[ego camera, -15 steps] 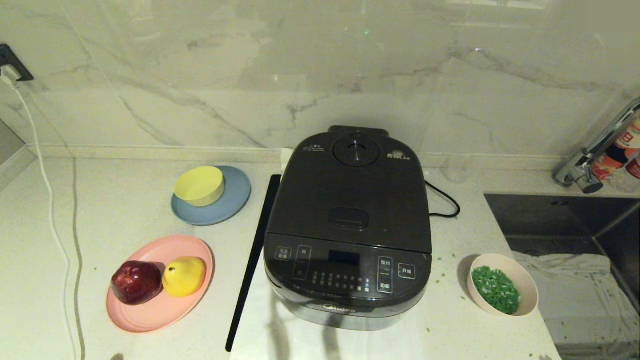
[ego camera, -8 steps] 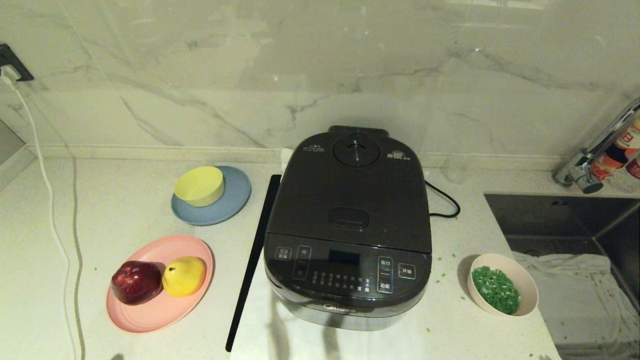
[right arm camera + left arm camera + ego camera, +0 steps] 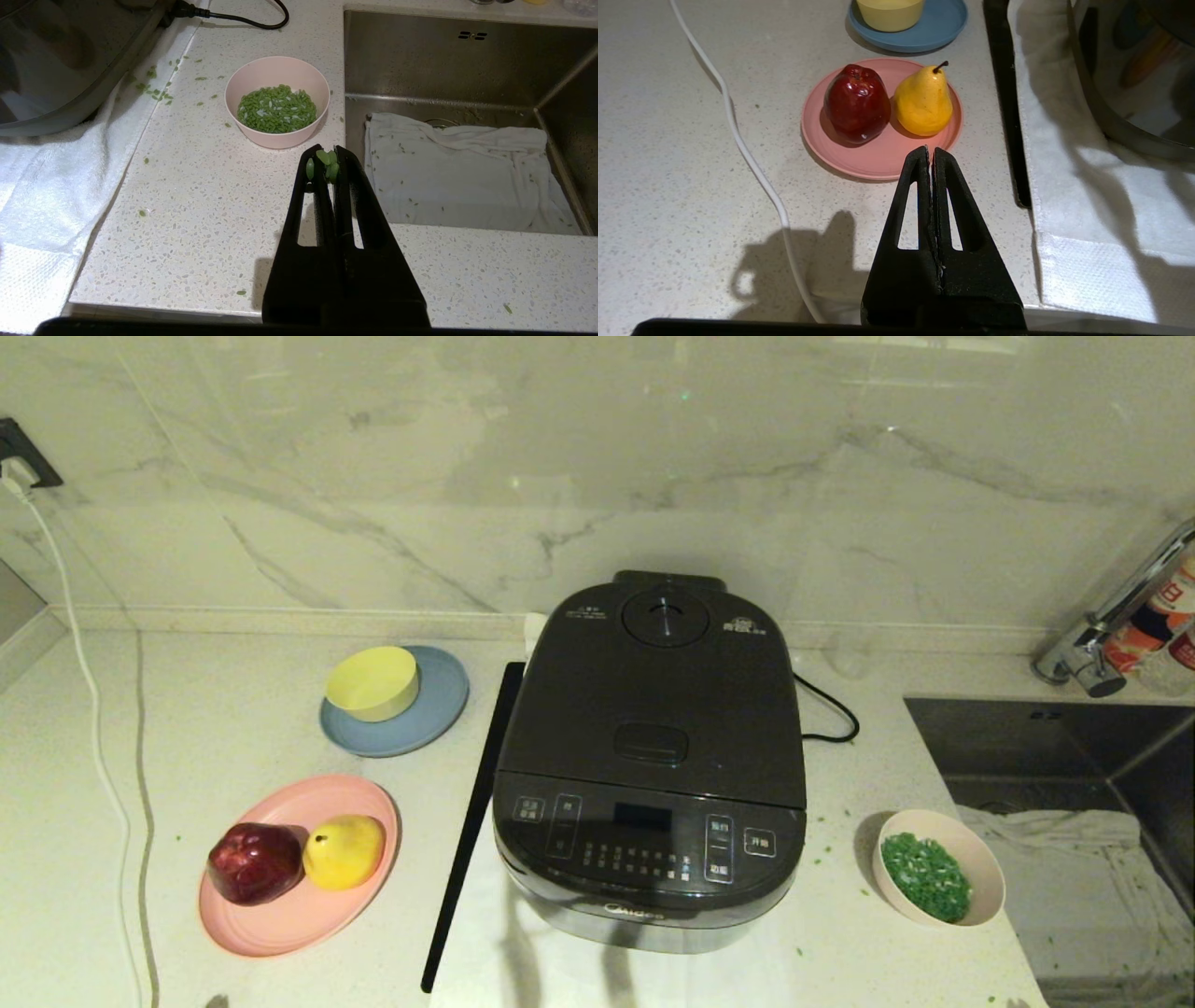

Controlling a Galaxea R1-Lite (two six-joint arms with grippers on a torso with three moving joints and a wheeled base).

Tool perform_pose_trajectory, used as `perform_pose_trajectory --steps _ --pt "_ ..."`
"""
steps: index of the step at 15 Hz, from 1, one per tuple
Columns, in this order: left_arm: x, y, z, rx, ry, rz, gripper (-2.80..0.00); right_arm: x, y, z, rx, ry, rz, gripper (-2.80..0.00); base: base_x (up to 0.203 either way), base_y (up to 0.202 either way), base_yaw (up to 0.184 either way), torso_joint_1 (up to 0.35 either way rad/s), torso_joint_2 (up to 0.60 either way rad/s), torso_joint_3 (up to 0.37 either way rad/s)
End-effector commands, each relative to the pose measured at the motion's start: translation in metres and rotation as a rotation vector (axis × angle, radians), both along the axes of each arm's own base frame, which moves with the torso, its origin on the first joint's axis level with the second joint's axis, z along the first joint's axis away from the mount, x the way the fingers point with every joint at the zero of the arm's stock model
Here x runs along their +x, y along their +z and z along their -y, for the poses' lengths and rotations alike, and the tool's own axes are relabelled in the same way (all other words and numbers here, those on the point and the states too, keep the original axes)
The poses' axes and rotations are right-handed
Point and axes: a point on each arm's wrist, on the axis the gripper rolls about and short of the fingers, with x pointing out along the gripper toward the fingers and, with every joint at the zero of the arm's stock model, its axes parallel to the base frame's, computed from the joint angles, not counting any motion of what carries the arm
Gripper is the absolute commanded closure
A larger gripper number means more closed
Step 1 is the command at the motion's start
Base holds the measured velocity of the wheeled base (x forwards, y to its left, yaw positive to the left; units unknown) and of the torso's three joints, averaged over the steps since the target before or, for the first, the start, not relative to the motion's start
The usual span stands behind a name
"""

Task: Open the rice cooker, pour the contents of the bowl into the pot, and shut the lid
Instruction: Open the rice cooker

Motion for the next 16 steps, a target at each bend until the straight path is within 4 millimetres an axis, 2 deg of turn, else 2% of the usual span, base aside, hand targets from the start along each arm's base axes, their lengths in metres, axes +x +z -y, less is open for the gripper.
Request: perform_pose_trajectory --steps 1,4,5,7,11,14,16 --pt "-0.004 0.017 0.000 0.008 0.004 0.042 0.00 0.000 0.000 0.000 0.000 0.000 0.000 0.00 0.000 0.000 0.000 0.000 0.00 0.000" --pt "-0.013 0.074 0.000 0.015 -0.002 0.088 0.00 0.000 0.000 0.000 0.000 0.000 0.000 0.00 0.000 0.000 0.000 0.000 0.00 0.000" --pt "-0.008 0.093 0.000 0.015 -0.009 0.071 0.00 0.000 0.000 0.000 0.000 0.000 0.000 0.00 0.000 0.000 0.000 0.000 0.00 0.000" --pt "0.017 0.134 0.001 -0.007 -0.042 -0.003 0.00 0.000 0.000 0.000 0.000 0.000 0.000 0.00 0.000 0.000 0.000 0.000 0.00 0.000" --pt "0.099 0.199 0.007 -0.128 -0.197 -0.153 0.00 0.000 0.000 0.000 0.000 0.000 0.000 0.00 0.000 0.000 0.000 0.000 0.00 0.000" --pt "0.164 0.231 0.021 -0.223 -0.359 -0.232 0.00 0.000 0.000 0.000 0.000 0.000 0.000 0.00 0.000 0.000 0.000 0.000 0.00 0.000" --pt "0.204 0.234 0.042 -0.279 -0.456 -0.312 0.00 0.000 0.000 0.000 0.000 -0.001 0.000 0.00 0.000 0.000 0.000 0.000 0.00 0.000"
